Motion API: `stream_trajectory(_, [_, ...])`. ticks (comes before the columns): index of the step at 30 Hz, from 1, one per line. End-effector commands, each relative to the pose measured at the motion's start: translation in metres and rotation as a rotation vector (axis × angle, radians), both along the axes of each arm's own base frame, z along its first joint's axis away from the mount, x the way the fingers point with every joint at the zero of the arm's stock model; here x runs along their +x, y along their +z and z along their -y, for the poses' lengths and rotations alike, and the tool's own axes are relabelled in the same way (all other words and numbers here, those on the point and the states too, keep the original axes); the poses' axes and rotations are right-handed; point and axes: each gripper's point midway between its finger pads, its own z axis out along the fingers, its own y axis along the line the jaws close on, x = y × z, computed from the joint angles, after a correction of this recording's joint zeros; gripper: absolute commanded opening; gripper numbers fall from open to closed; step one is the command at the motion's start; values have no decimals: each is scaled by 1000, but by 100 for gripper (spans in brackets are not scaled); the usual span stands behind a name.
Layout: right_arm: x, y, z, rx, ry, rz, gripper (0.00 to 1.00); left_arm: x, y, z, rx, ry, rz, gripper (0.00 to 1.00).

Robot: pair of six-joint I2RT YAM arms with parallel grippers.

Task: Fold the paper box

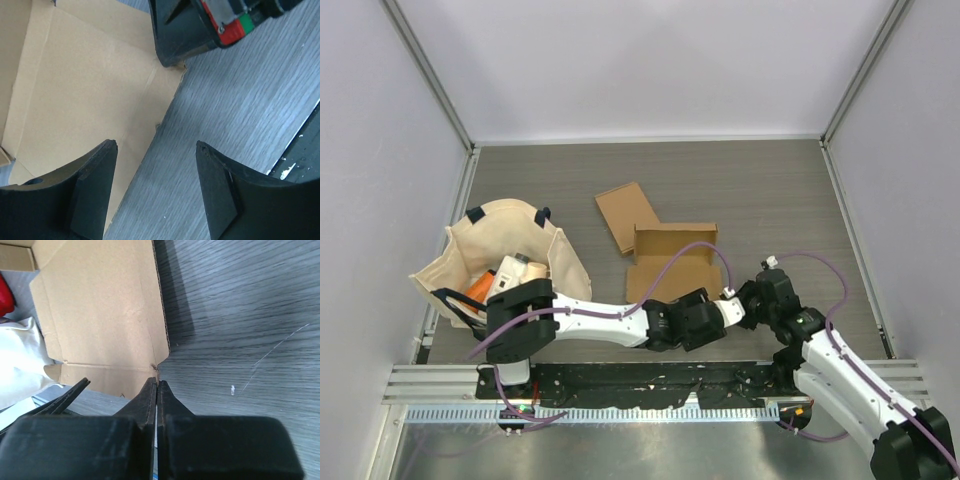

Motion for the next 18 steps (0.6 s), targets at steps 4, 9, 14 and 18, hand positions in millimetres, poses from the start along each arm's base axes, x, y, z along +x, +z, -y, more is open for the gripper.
stream_trajectory(4, [-5, 11, -5, 51, -14, -20, 1, 16, 12, 17, 5, -9, 82, 65])
stream_trajectory(9, [-3, 27, -5, 66, -20, 7, 1, 21, 15, 16, 36, -10, 126, 50])
stream_trajectory(14, [5, 50, -4, 77, -46, 59, 1, 21, 21, 11, 47, -28, 166, 52])
stream_trajectory(18, [5, 57, -7, 96, -35, 58, 1, 20, 20, 10, 45, -38, 169, 64])
